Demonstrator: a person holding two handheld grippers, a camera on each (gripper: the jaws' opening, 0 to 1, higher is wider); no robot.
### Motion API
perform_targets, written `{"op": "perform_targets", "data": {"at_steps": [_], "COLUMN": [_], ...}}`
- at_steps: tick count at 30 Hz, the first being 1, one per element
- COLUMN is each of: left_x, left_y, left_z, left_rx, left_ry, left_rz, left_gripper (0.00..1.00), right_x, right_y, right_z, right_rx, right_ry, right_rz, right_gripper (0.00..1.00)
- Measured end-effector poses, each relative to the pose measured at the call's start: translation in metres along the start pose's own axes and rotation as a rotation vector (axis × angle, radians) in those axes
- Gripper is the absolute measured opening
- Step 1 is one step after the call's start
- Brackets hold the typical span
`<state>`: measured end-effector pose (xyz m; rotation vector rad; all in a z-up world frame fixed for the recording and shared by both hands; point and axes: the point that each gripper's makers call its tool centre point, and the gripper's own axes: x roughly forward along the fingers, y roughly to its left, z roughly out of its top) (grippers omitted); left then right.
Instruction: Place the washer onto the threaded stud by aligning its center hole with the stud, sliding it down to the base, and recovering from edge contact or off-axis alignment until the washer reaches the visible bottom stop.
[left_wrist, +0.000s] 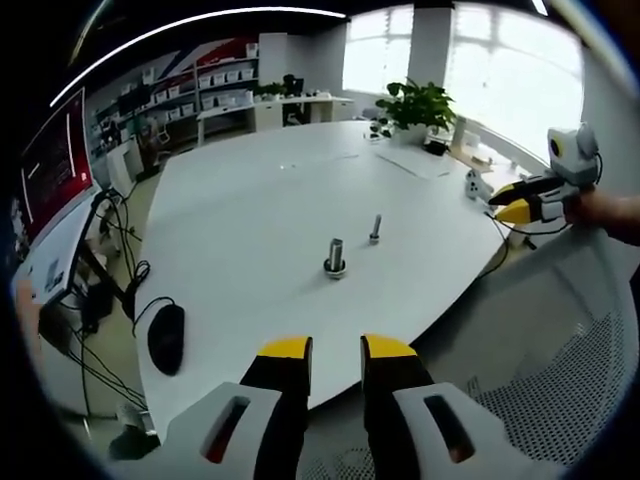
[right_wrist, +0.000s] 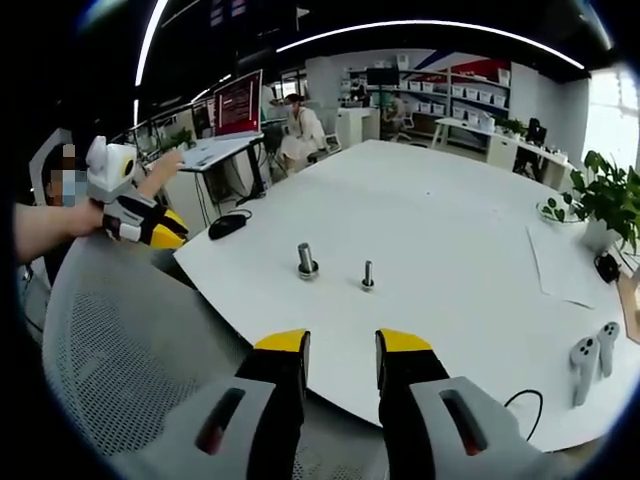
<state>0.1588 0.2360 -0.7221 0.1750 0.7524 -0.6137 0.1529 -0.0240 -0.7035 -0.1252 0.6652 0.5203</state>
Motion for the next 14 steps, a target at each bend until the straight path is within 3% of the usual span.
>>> {"op": "perform_targets", "data": {"at_steps": [14], "left_x": [-0.0003], "left_y": [0.0015], "left_z": [-0.0021], "left_rx": [0.006], "left_ry": [0.009], "left_rz": [0.004], "left_gripper": [0.17], "right_x": [0.0000], "right_y": [0.0007], "right_z": [-0.0003], "right_rx": [-0.018], "right_ry": [0.006], "right_rz": [-0.009], "right_gripper": [0.29]}}
